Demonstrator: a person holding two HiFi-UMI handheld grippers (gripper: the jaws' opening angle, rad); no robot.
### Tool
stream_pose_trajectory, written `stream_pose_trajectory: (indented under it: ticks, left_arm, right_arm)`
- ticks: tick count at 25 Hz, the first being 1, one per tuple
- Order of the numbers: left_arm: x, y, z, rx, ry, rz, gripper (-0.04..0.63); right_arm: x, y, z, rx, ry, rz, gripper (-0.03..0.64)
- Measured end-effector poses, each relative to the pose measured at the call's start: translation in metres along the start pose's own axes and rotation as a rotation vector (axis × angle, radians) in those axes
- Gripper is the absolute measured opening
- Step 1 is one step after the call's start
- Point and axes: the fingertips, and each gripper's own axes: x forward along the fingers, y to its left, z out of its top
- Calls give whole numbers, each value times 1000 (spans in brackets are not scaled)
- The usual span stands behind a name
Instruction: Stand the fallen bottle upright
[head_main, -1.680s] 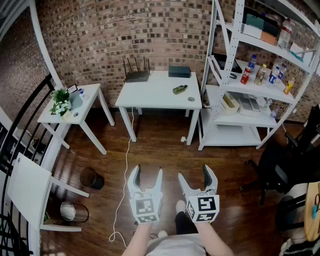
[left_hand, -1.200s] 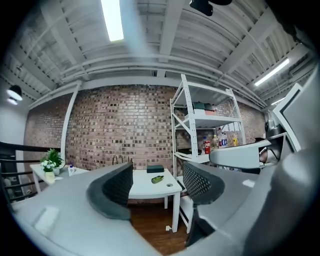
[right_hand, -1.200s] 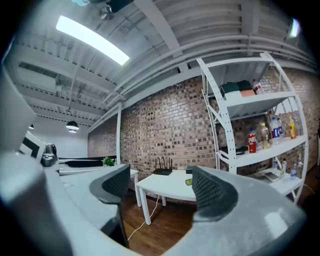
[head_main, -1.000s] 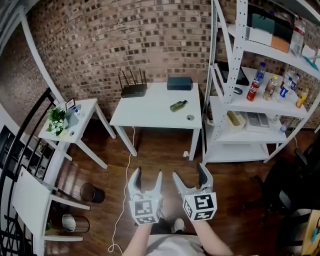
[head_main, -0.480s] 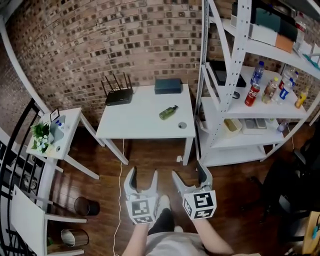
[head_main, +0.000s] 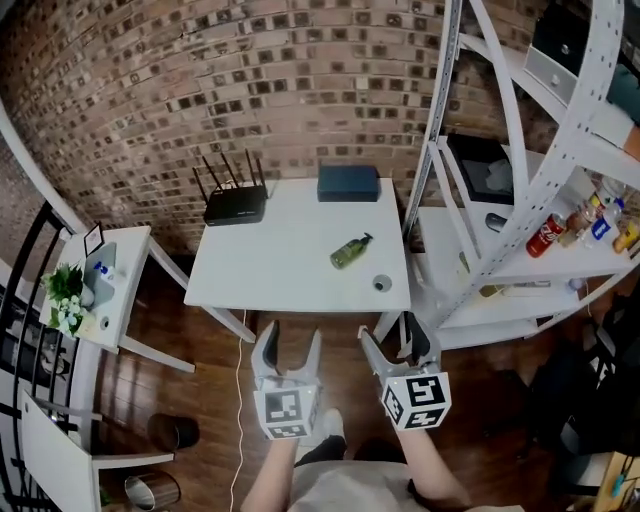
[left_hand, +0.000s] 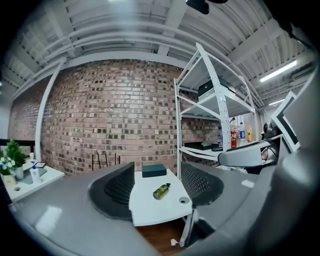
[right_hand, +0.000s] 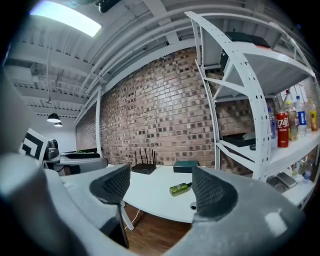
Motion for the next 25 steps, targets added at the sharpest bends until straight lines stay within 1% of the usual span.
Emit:
stream_pose_trajectory:
  ticks: [1, 3, 5, 7, 10, 14, 18, 22, 25]
  left_arm:
    - [13, 8, 1, -4, 4, -10, 296]
    - [38, 17, 3, -39, 16, -41, 294]
    - [61, 15, 3, -65, 30, -78, 288]
    - [82, 6, -3, -56, 53, -99, 287]
    - [124, 0, -8, -49, 63, -109, 287]
    - [179, 5, -8, -31, 84, -83, 287]
    - [236, -3, 1, -13, 99, -71, 287]
    - [281, -9, 2, 6, 109, -80, 287]
    - [311, -10, -17, 7, 171, -126, 287]
  right_arm:
    - [10, -2, 3, -3, -4, -5, 372]
    - [30, -6, 3, 7, 13, -5, 371]
    - [48, -15, -3, 53, 49, 11, 371]
    - [66, -31, -8, 88, 67, 22, 368]
    - [102, -55, 5, 60, 37, 38, 367]
    - [157, -81, 30, 46, 0, 98, 367]
    - [200, -124, 55, 13, -26, 126, 367]
    - [238, -151, 53, 43, -13, 150, 365]
    - [260, -159, 46, 46, 15, 153, 363]
